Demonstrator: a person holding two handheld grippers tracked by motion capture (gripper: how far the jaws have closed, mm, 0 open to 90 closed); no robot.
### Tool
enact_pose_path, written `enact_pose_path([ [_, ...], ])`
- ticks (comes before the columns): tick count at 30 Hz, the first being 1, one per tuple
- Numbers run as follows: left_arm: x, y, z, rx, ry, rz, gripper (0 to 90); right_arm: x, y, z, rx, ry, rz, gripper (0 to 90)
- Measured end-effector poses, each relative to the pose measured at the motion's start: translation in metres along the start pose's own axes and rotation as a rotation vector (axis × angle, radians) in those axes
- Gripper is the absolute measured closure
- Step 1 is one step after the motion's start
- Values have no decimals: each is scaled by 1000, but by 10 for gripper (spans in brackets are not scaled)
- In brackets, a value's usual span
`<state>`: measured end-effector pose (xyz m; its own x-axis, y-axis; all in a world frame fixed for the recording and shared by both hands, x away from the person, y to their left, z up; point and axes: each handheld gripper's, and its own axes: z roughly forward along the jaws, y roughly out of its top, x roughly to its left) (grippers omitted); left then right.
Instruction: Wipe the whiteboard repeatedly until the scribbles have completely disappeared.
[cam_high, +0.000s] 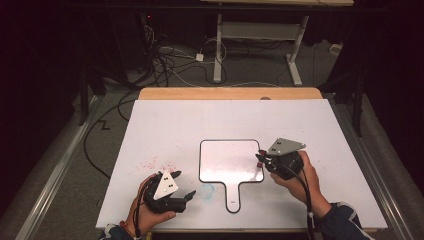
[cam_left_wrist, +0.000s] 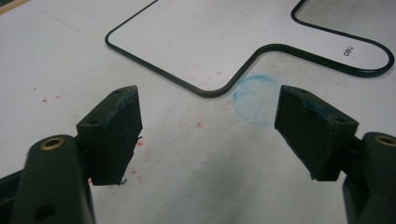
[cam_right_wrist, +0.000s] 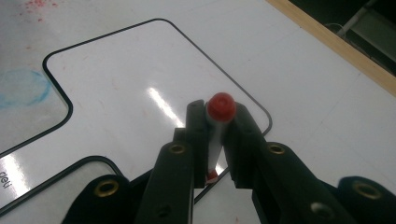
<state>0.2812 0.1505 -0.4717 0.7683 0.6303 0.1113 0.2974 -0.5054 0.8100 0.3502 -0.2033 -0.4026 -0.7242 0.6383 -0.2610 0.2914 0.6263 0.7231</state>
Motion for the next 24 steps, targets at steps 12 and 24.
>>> enact_pose_path([
  [12, 1, 0, 0, 3, -1, 3, 223, -6, -5, 4, -48, 3, 29, 815],
  [24, 2, -1, 1, 6, -1, 6, 222, -5, -6, -8, -1, 54, 28, 814],
])
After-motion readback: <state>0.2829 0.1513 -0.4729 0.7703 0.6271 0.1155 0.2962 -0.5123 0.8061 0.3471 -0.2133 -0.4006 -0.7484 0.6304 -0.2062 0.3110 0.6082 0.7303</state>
